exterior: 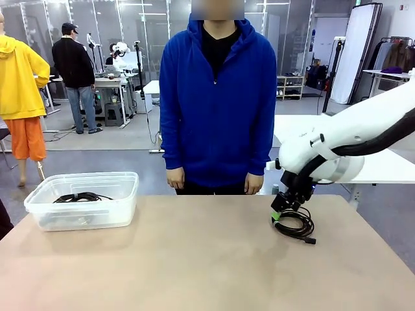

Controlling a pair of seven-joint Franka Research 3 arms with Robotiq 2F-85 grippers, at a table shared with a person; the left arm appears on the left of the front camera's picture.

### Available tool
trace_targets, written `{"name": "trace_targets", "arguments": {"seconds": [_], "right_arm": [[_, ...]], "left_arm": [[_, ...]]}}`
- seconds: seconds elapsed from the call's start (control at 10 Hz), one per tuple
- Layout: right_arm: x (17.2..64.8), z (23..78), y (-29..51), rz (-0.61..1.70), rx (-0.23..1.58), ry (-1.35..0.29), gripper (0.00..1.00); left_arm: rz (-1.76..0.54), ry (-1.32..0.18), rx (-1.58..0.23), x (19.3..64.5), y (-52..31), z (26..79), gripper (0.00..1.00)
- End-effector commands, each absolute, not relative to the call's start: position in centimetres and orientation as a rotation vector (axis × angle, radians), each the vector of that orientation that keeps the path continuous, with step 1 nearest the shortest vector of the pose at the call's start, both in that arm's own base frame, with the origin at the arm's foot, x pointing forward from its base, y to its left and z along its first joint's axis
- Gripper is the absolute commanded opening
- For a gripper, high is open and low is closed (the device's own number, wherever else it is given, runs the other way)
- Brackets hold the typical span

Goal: Organize and store the cables.
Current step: Place the USB Extension Cable into the Organizing box.

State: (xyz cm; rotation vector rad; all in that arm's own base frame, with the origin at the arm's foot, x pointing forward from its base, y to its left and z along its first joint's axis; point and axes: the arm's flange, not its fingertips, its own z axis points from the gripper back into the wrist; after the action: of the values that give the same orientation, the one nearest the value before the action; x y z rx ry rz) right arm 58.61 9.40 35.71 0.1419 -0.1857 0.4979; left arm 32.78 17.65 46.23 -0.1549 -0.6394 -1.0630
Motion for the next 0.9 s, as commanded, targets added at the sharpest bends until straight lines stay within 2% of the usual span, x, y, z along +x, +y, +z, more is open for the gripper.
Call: {"name": "trace_targets", "arguments": {"seconds": [0.0, 0.2, 0.8], "right_arm": [[63.1, 37.2, 11.5, 0.395, 0.155, -0.059, 1.0], [64.7, 35.5, 12.1, 0.323, 0.156, -0.027, 1.0], [64.5, 31.3, 13.2, 0.269, 0.077, 0.014, 1.0]], "left_arm": [[-1.049, -0.651, -0.151, 33.1, 17.6, 46.2, 1.0], [-1.049, -0.651, -0.151, 33.1, 17.6, 46.2, 1.0], [-1.049, -0.651, -0.151, 33.1, 17.6, 46.2, 1.0]]}}
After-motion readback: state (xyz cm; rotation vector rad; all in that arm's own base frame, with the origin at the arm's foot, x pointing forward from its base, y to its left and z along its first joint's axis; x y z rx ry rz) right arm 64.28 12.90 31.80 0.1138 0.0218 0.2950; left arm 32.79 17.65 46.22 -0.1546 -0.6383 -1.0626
